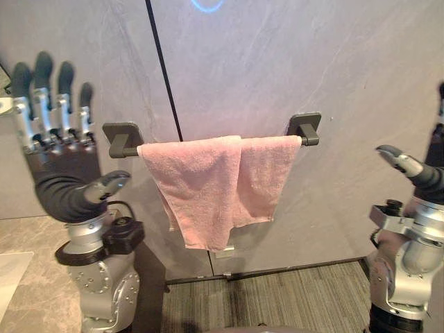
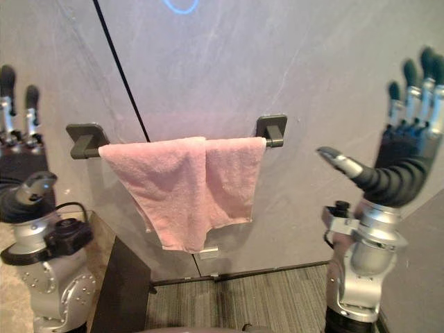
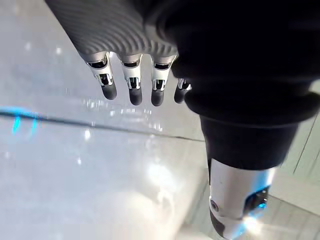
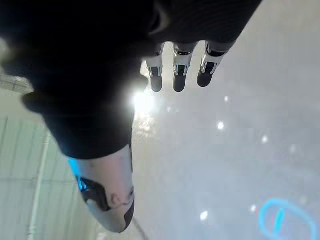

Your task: Organize washtable

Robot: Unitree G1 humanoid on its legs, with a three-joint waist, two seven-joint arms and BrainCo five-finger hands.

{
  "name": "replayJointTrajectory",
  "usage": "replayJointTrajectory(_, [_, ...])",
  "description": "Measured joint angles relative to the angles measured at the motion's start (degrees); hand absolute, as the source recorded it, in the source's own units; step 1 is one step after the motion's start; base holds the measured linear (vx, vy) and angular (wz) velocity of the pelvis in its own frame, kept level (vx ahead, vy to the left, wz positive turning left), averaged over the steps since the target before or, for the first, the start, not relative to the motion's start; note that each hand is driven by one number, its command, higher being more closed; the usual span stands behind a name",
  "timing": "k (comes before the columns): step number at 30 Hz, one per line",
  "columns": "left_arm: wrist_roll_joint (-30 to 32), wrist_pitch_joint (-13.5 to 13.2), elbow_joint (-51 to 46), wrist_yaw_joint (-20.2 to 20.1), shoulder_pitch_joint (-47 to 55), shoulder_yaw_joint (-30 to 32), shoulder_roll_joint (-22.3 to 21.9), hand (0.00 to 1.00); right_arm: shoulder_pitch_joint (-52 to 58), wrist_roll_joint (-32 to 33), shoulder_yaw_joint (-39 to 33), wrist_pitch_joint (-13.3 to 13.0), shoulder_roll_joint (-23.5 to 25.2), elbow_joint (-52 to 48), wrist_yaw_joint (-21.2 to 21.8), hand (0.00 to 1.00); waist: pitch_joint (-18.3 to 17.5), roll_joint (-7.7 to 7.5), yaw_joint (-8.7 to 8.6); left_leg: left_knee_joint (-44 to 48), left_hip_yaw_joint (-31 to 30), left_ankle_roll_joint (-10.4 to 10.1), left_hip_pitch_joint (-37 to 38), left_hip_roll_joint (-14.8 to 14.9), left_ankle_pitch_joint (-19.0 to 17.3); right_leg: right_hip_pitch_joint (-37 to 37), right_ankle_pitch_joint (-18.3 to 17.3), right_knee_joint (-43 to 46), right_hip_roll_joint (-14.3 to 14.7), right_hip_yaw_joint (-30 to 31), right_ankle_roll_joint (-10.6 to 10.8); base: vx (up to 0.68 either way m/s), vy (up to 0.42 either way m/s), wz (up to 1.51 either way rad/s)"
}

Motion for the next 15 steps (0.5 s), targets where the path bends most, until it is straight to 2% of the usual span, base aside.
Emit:
replayJointTrajectory(3, [-4.5,0.5,1.6,-5.0,-2.3,-13.8,0.4,0.0,-1.5,4.2,12.6,0.2,-3.2,0.0,5.4,0.0,0.0,-0.04,0.04,0.0,0.2,0.1,0.4,-0.1,0.0,0.0,0.2,0.0,0.0,0.0,0.1,-0.02,0.003,-0.03])
replayJointTrajectory(7, [-6.5,2.1,6.6,-8.8,-2.8,-22.8,2.5,0.0,-1.6,8.9,19.6,0.9,-7.0,0.4,10.5,0.0,0.0,-0.05,0.07,0.0,0.2,0.1,0.5,-0.2,0.0,0.0,0.2,0.0,0.0,0.1,0.1,0.0,0.0,0.0])
replayJointTrajectory(10, [-8.1,4.0,11.2,-11.1,-2.8,-27.4,3.8,0.0,-1.5,10.7,23.2,2.1,-11.0,1.9,13.0,0.0,0.0,-0.1,0.02,0.0,0.2,0.2,0.6,-0.2,-0.1,0.1,0.2,0.0,0.0,0.1,0.2,0.0,0.0,0.0])
replayJointTrajectory(15, [-10.7,5.5,14.2,-12.6,-2.7,-29.1,6.6,0.0,-0.8,14.5,25.7,4.1,-15.3,6.1,14.5,0.0,0.0,-0.14,-0.03,0.1,0.7,0.2,0.7,-0.1,-0.1,0.1,0.4,-0.1,0.0,0.4,0.3,-0.04,-0.001,-0.04])
